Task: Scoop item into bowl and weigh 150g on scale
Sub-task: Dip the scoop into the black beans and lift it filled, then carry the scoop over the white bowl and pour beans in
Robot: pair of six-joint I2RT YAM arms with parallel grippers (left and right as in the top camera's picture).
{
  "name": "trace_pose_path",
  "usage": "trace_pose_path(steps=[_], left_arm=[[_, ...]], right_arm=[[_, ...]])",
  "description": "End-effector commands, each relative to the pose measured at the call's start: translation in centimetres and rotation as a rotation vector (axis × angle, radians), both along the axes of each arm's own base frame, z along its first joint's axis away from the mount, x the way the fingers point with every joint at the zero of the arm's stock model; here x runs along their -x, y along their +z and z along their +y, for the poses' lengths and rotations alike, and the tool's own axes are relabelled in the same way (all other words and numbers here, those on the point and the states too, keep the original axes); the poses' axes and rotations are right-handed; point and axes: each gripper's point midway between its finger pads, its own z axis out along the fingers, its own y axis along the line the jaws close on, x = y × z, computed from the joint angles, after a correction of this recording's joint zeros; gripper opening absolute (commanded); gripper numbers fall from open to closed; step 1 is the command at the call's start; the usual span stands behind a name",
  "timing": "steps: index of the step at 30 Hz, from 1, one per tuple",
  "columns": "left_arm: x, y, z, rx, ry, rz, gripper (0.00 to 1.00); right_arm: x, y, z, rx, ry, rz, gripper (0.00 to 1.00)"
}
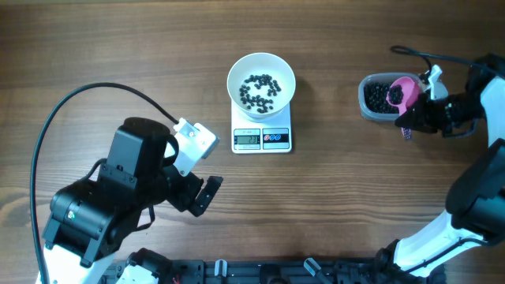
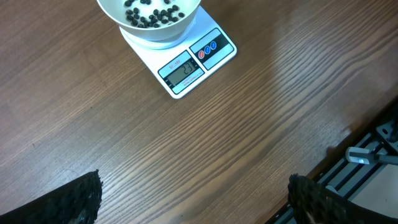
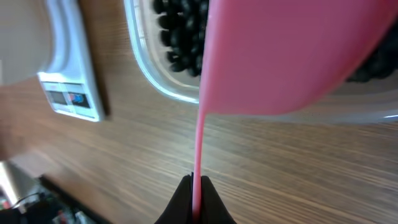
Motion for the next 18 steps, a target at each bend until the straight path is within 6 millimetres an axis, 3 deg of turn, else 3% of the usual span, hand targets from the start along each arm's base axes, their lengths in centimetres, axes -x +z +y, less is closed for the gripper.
trace_pose_path(steps=[1, 6, 12, 18], left_arm=[[-0.1, 0.6, 0.2, 0.001, -0.001, -0.022, 1.00], [-0.1, 0.6, 0.2, 0.001, -0.001, -0.022, 1.00], [-0.1, 0.6, 0.2, 0.001, -0.001, -0.022, 1.00], [-0.1, 0.6, 0.2, 0.001, -0.001, -0.022, 1.00]], right_arm=[[-0.3, 0.7, 1.8, -0.135, 0.021, -0.050, 0.04], [-0.7, 2.5, 3.7, -0.251, 0.028, -0.094, 0.04], [-2.0, 6.4, 7.5, -0.377, 0.089, -0.235, 0.05], [-3.4, 9.5, 13.2, -0.391, 0.217, -0.341, 0.05]])
